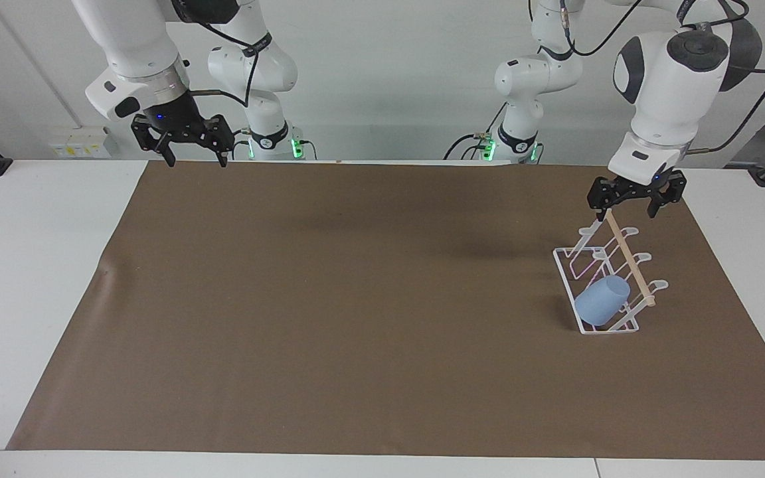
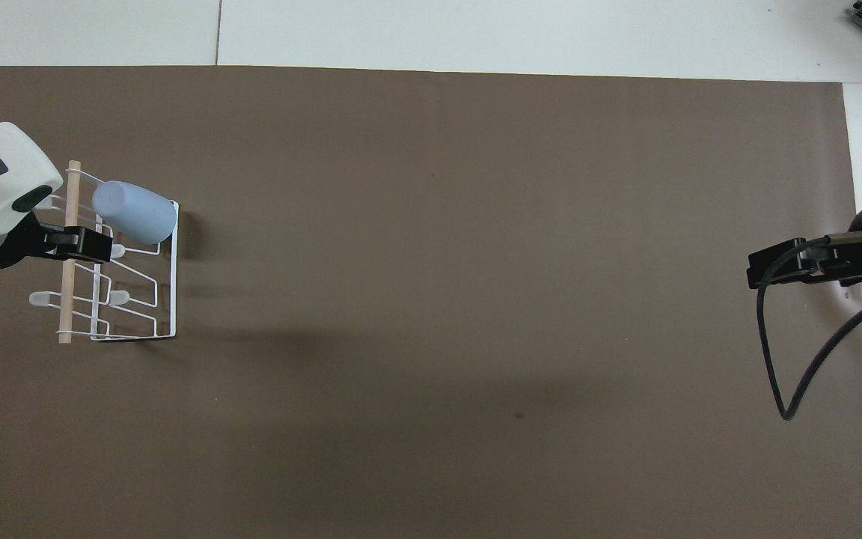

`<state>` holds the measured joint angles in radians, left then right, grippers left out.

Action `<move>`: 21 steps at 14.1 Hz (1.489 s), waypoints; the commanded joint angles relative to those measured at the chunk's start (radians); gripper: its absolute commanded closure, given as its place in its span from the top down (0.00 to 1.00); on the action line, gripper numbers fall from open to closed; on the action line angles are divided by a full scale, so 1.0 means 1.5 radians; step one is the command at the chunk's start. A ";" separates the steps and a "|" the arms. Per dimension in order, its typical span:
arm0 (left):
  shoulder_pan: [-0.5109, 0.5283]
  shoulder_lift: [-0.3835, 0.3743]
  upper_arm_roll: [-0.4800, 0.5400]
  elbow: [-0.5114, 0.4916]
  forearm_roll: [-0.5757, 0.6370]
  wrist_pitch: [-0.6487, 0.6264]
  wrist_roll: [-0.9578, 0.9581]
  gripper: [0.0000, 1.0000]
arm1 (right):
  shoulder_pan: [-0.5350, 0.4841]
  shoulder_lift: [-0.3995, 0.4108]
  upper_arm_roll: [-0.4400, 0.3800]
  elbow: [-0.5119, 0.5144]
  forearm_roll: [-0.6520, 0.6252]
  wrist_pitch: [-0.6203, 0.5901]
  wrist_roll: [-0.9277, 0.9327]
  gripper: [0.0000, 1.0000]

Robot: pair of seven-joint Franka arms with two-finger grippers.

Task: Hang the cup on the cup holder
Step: 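Release the cup and draw the left gripper back from the rack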

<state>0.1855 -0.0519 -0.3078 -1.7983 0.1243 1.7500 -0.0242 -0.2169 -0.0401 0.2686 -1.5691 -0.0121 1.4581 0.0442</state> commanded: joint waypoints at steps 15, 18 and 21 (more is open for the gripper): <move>-0.032 -0.001 0.038 0.046 -0.091 -0.057 -0.012 1.00 | -0.011 -0.015 0.006 -0.017 0.000 0.009 0.003 1.00; -0.126 0.001 0.122 0.071 -0.088 -0.094 -0.012 1.00 | -0.011 -0.015 0.006 -0.017 0.000 0.009 0.003 1.00; -0.156 0.006 0.137 0.099 -0.088 -0.120 -0.012 1.00 | -0.011 -0.015 0.006 -0.017 0.000 0.009 0.003 1.00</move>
<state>0.0019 -0.0513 -0.1386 -1.6879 0.0025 1.6113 -0.0509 -0.2169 -0.0401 0.2686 -1.5691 -0.0121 1.4581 0.0441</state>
